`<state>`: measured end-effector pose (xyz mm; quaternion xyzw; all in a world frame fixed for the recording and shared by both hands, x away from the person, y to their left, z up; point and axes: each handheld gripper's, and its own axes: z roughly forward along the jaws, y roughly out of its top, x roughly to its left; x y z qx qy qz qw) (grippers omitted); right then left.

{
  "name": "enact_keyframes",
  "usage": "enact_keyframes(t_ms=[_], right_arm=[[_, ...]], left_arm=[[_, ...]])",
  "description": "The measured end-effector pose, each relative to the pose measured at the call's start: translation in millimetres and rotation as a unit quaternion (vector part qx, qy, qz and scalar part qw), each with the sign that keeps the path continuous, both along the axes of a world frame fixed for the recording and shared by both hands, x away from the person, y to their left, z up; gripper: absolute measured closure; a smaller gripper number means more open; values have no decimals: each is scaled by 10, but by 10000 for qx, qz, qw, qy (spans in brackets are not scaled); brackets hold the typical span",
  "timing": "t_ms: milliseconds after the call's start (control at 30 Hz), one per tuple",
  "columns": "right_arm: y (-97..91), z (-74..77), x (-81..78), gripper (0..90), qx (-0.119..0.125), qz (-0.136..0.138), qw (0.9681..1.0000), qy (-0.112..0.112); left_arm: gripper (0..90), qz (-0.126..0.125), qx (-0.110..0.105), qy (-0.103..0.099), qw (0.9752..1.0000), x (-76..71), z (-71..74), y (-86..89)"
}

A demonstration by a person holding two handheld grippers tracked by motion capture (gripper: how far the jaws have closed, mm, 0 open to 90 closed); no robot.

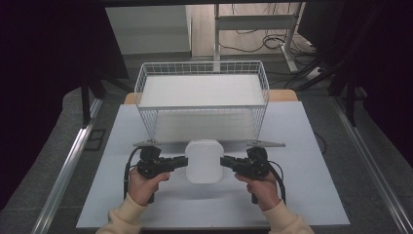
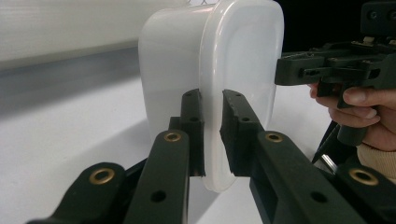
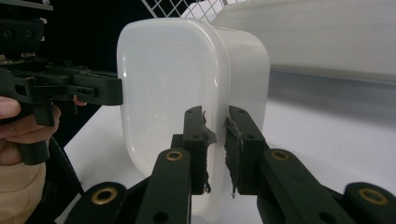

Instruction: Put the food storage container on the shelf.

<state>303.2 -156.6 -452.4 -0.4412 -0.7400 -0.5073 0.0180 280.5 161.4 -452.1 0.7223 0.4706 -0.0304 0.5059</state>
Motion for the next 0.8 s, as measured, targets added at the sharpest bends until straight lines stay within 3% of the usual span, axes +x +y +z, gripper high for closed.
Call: enact_keyframes(t_ms=[800], right_arm=[[33, 243, -34, 789, 53, 57, 9990, -440]], left_arm=[[795, 19, -15, -384, 9993, -53, 249, 49]])
